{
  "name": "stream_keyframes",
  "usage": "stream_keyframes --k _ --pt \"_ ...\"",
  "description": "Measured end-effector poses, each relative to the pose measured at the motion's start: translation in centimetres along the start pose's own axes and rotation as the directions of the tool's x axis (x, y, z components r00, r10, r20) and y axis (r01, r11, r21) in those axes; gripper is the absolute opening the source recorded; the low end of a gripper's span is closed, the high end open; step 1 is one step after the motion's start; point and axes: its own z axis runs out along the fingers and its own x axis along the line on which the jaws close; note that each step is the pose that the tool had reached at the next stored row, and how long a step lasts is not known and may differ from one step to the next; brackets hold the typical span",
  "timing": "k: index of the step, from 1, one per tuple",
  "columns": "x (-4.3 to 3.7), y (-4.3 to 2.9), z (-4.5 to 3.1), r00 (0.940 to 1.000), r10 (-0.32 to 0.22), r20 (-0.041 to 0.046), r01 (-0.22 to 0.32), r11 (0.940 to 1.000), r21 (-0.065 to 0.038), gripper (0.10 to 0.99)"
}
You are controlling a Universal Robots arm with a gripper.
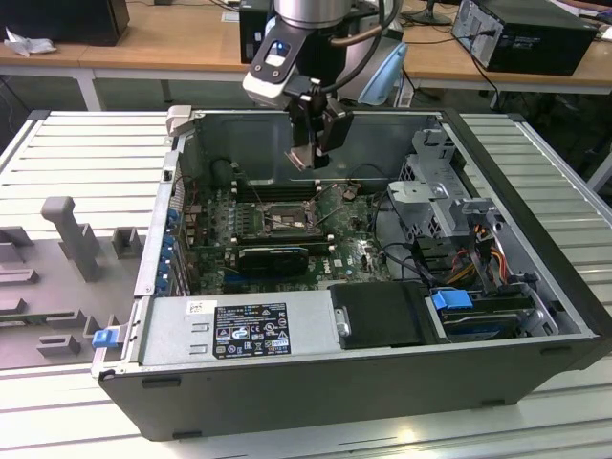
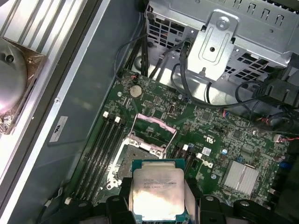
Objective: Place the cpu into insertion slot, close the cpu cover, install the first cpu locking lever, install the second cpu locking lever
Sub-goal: 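Place the cpu into insertion slot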
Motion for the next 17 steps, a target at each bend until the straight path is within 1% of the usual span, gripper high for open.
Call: stream_keyframes --k 8,13,14,17 --pt "-0.01 -0.03 0.36 0.9999 0.011 0.0011 -0.011 0.9999 0.0 0.529" --pt "-0.01 -0.05 0.61 0.9996 0.027 0.0026 -0.027 0.9996 0.0 0.529" --pt "-0.01 -0.06 0.64 0.9995 0.032 0.0031 -0.032 0.9995 -0.001 0.529" --pt "-0.01 -0.07 0.77 0.9969 0.078 0.0071 -0.078 0.9969 -0.002 0.529"
